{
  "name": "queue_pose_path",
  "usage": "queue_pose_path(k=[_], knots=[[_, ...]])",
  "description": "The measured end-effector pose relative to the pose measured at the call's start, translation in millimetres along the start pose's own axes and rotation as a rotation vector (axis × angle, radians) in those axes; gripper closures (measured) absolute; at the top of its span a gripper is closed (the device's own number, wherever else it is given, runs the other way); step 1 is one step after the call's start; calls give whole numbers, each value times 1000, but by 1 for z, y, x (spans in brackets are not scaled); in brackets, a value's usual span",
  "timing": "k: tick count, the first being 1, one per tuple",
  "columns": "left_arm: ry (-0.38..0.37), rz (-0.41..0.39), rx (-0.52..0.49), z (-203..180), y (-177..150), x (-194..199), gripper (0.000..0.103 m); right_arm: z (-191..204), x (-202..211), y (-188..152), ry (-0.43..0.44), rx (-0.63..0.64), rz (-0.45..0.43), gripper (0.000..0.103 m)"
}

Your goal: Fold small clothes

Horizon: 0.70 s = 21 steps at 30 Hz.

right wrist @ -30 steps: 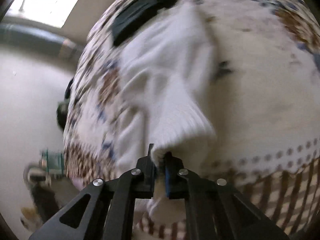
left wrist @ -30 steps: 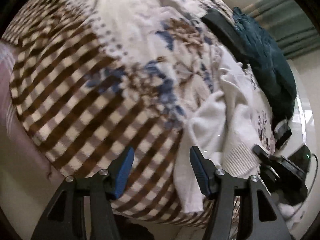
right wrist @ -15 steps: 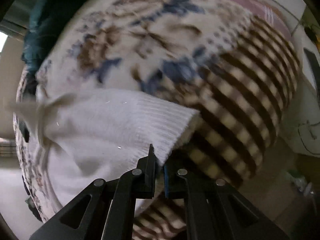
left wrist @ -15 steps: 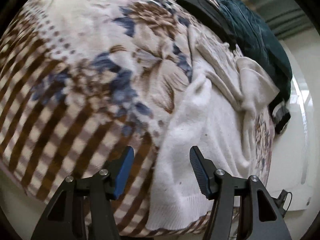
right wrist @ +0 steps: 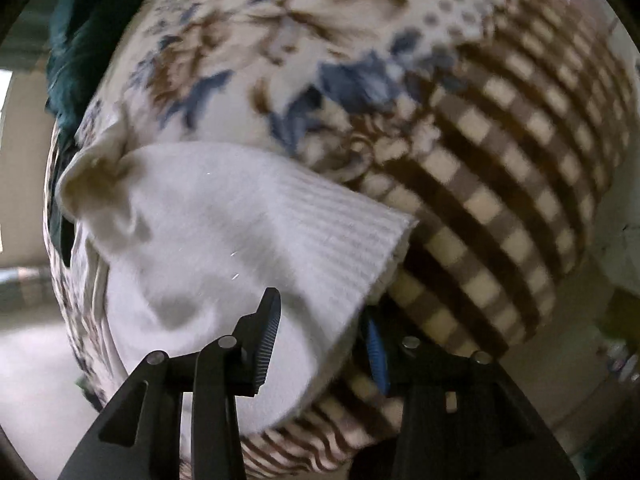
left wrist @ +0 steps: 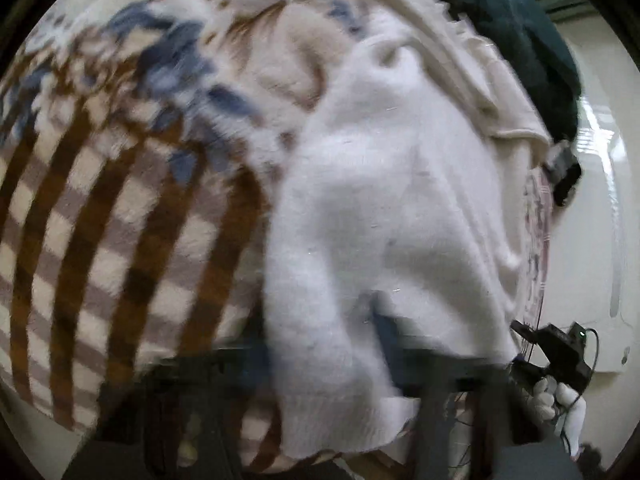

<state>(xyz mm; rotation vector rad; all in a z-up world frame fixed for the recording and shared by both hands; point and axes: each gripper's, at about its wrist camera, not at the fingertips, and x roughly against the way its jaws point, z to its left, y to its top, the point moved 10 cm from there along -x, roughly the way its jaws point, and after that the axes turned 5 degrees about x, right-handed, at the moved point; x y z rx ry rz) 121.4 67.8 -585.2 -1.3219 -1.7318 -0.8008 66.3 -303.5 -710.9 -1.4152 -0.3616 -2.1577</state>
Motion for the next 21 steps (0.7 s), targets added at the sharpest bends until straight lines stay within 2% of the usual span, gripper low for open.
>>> queue_pose_path(k=[1, 2, 6, 9, 11, 13, 15, 17, 18, 19, 20, 21], knots=[[5, -18, -11, -3, 1, 8, 95, 1, -2, 0, 36, -23, -11, 84], [5, -44, -16, -4, 3, 17, 95, 3, 2, -2, 48, -20, -21, 98], [49, -153, 4, 14, 19, 82, 95, 19, 31, -19, 19, 74, -51, 97], [113, -108, 9, 46, 19, 79, 95, 18, 37, -43, -43, 96, 16, 97], [118, -18, 13, 57, 16, 58, 93, 14, 22, -57, -89, 140, 99, 97], [133, 30, 33, 64, 15, 49, 92, 17, 11, -61, -134, 196, 161, 95], [127, 53, 65, 65, 13, 51, 89, 22, 18, -57, -154, 215, 152, 88], [109, 9, 92, 63, 17, 71, 80, 35, 40, -45, -147, 217, 105, 84], [116, -9, 98, 61, 18, 79, 69, 42, 56, -36, -158, 214, 58, 75], [120, -38, 107, 60, 23, 92, 55, 47, 65, -29, -150, 209, 24, 73], [120, -56, 116, 59, 28, 98, 48, 64, 78, -12, -134, 196, -35, 72], [116, -81, 130, 57, 35, 105, 39, 79, 86, 2, -106, 181, -79, 65]])
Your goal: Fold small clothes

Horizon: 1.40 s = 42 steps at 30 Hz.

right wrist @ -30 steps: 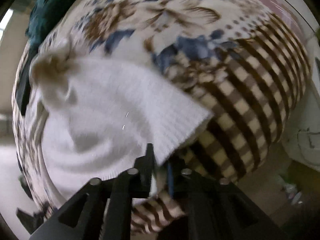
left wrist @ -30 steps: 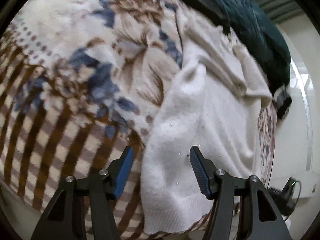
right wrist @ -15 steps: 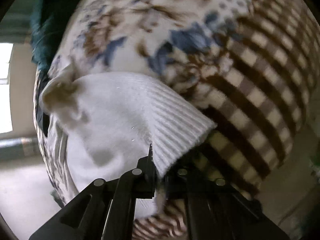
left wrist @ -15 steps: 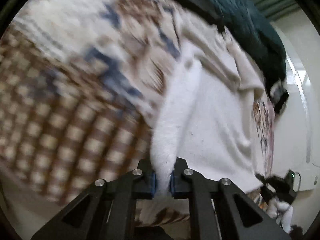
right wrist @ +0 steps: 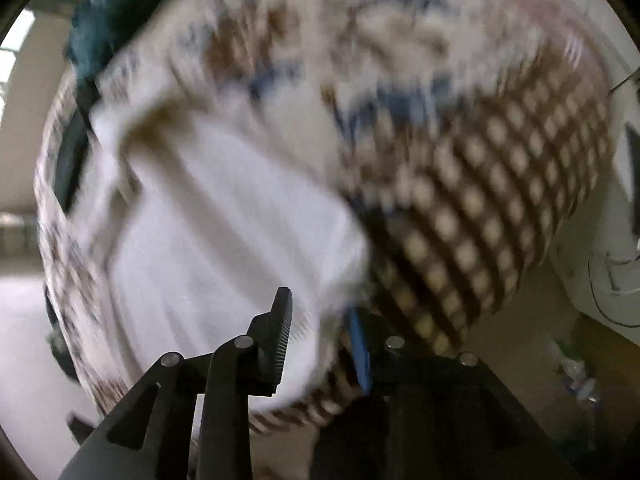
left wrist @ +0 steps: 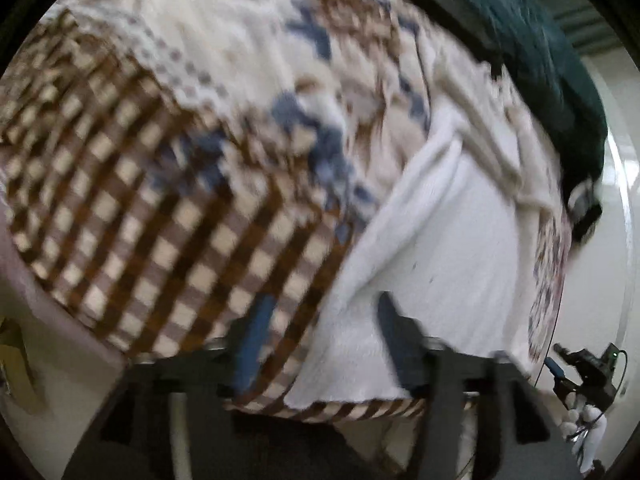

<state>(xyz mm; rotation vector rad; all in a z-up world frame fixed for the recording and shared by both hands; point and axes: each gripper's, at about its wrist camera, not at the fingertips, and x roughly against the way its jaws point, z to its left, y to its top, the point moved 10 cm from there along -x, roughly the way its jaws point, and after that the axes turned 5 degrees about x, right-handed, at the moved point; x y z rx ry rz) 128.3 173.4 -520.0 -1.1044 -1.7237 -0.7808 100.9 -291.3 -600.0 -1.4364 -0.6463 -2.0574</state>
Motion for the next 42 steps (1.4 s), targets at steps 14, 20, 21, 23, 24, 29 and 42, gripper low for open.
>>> queue_pose_path(k=[14, 20, 21, 23, 24, 29, 42], knots=[[-229, -35, -52, -162, 155, -77, 37, 220, -98, 159, 69, 323, -63, 53], [-135, -33, -90, -208, 210, -151, 79, 209, -134, 179, 71, 256, -25, 53], [-109, -72, -100, -209, 217, -152, 100, 204, -135, 181, 77, 234, -26, 53], [-114, -161, -134, -212, 225, -127, 101, 193, -136, 190, 76, 204, -27, 53], [-102, -219, -159, -210, 230, -106, 101, 188, -135, 194, 71, 192, -32, 53], [18, -392, -134, -142, 271, -14, 101, 167, -146, 214, 95, 132, 15, 53], [259, -314, 228, 74, 318, 7, 74, 271, -128, 135, 135, 569, 93, 43]])
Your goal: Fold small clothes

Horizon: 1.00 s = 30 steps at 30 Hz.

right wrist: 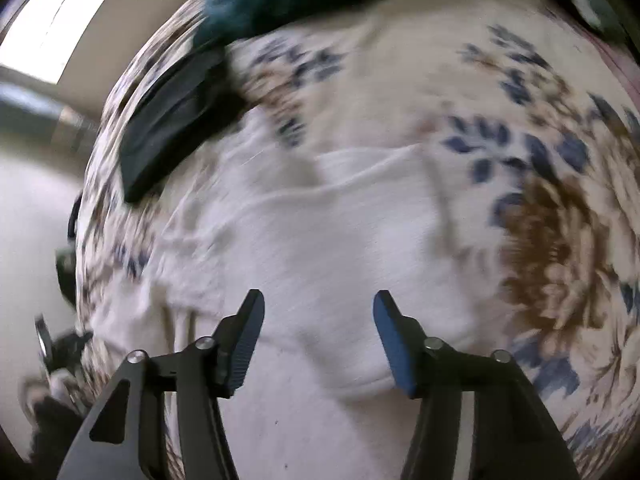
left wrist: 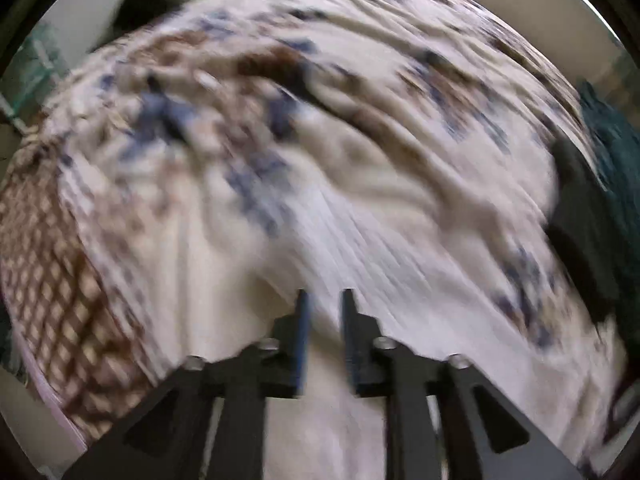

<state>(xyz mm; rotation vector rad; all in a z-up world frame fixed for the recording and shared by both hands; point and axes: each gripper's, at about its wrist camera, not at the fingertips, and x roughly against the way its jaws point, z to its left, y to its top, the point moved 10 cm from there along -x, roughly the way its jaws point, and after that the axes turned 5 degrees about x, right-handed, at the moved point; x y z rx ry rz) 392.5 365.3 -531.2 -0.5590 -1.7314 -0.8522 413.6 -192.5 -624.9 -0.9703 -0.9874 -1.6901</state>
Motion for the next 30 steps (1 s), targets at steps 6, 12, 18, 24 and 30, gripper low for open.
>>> queue_pose_path(k=[6, 12, 18, 24, 30], knots=[[-269, 221, -162, -84, -162, 23, 42, 12, -8, -61, 65, -60, 132, 43], [-244, 350, -405, -135, -261, -17, 42, -37, 10, -122, -18, -165, 178, 43], [-238, 160, -342, -123, -226, -8, 99, -85, 12, -175, -82, -266, 229, 43], [-196, 220, -252, -80, -213, -16, 94, -107, 7, -188, -110, -311, 207, 43], [-339, 377, -258, -88, -258, 10, 52, -150, 21, -206, -147, -372, 207, 43]])
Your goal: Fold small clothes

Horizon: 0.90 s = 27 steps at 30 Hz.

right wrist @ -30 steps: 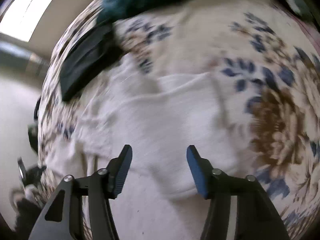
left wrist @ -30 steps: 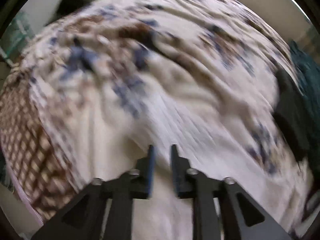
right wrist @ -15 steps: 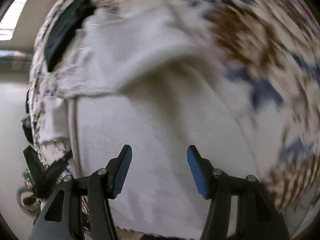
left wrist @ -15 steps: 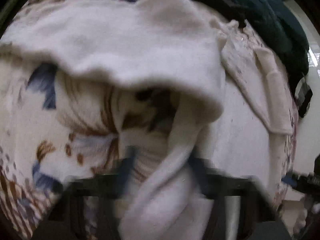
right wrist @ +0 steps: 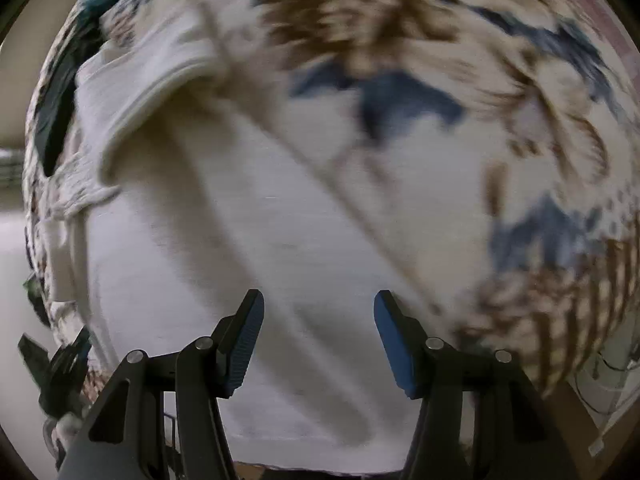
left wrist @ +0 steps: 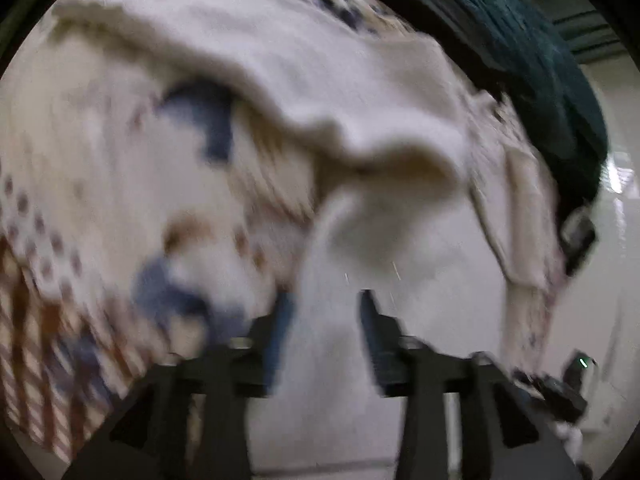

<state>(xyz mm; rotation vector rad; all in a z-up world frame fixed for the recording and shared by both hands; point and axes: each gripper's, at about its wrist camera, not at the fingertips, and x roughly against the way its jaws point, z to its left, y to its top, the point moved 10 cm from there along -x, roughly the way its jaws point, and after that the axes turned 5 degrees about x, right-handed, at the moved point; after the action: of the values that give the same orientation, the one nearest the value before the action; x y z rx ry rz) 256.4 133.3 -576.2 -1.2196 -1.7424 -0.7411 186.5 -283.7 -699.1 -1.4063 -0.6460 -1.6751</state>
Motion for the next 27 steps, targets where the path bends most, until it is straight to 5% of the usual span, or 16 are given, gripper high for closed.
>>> queue_pose_path(k=[1, 5, 6, 7, 8, 10, 12, 15, 18, 20, 23, 25, 27], knots=[[-5, 25, 1, 2, -17, -2, 40, -12, 1, -3, -15, -11, -1, 43], [67, 142, -6, 17, -78, -32, 40, -39, -16, -26, -41, -17, 81, 43], [102, 124, -33, 19, -87, -37, 48, -42, -26, -35, -33, -5, 121, 43], [124, 87, -62, 17, -91, -36, 81, -42, -34, -42, -30, 5, 153, 43], [156, 70, -82, 16, -93, -35, 96, -41, -39, -48, -21, 15, 162, 44], [165, 26, -75, 9, -95, -25, 95, -37, -35, -53, -19, 38, 140, 92], [210, -1, -86, 14, -101, -17, 95, -39, -23, -58, -25, 60, 121, 93], [199, 57, 7, 38, -113, -25, 90, -68, -14, -71, -74, 15, 142, 93], [190, 107, 1, 16, -93, -17, 79, -65, -23, -65, -46, 17, 214, 88], [177, 72, -26, -9, -73, 5, 76, -56, -12, -48, -61, 22, 211, 83], [145, -5, -79, -56, -38, 39, 59, -27, 25, -8, -6, 16, 86, 69], [123, -72, -128, -81, -11, 57, 35, 7, 52, 33, 55, 27, -15, 57], [108, -149, -175, -108, 26, 63, 34, 40, 67, 71, 71, 84, -86, 54]])
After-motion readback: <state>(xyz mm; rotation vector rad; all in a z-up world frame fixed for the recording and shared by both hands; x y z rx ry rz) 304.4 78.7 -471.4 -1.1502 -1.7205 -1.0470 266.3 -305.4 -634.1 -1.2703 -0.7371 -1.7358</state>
